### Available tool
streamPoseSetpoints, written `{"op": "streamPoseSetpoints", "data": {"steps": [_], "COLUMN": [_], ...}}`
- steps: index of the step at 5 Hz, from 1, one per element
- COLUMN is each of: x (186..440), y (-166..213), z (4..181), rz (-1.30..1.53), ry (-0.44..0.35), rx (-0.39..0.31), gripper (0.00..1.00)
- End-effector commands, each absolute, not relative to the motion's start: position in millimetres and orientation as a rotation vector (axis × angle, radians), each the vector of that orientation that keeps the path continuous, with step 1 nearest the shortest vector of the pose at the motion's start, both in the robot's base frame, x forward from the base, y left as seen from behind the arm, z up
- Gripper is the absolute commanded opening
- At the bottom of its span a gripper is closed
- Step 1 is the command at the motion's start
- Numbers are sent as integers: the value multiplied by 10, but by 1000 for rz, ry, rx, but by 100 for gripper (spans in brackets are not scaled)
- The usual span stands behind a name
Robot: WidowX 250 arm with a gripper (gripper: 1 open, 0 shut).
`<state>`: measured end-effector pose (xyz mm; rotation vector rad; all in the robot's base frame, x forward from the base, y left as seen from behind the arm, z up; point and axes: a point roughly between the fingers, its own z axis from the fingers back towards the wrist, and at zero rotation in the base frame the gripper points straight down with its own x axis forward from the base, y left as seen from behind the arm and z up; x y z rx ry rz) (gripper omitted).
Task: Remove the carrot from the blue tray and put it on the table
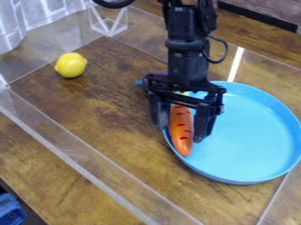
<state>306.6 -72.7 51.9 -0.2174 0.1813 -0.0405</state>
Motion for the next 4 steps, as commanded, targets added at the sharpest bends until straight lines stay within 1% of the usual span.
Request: {"op": "streamPoseSetpoints", "data": {"steps": [1, 4], "x": [3120, 3141], "y": [-766, -739], "z": [717, 775], "rz": [-57, -53], "ry": [112, 106], "rx": [-233, -239], "gripper": [100, 100]}}
